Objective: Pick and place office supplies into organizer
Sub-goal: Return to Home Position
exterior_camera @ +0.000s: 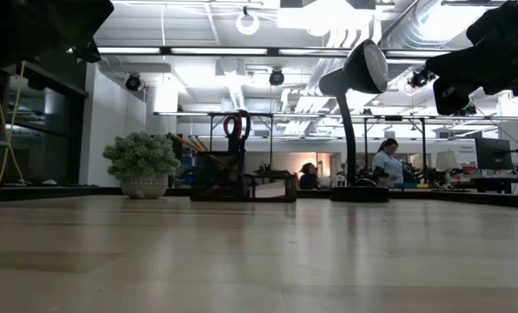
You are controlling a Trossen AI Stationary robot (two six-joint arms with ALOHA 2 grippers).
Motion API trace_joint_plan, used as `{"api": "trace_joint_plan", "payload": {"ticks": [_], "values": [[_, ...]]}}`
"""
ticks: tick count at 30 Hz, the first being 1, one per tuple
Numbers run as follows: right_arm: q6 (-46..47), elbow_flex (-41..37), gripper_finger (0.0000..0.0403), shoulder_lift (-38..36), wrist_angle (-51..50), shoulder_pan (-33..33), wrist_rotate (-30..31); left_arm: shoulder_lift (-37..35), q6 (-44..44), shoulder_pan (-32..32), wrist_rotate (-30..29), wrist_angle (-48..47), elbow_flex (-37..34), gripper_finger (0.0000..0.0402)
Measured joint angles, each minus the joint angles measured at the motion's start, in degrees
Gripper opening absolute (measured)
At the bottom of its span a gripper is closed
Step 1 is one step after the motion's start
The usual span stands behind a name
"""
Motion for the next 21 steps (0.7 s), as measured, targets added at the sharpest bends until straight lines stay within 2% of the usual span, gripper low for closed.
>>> {"api": "trace_joint_plan", "payload": {"ticks": [21], "values": [[0.00, -0.01, 0.0004, 0.01, 0.00, 0.02, 0.00, -0.02, 0.00, 0.00, -0.01, 0.00, 0.00, 0.0012]]}}
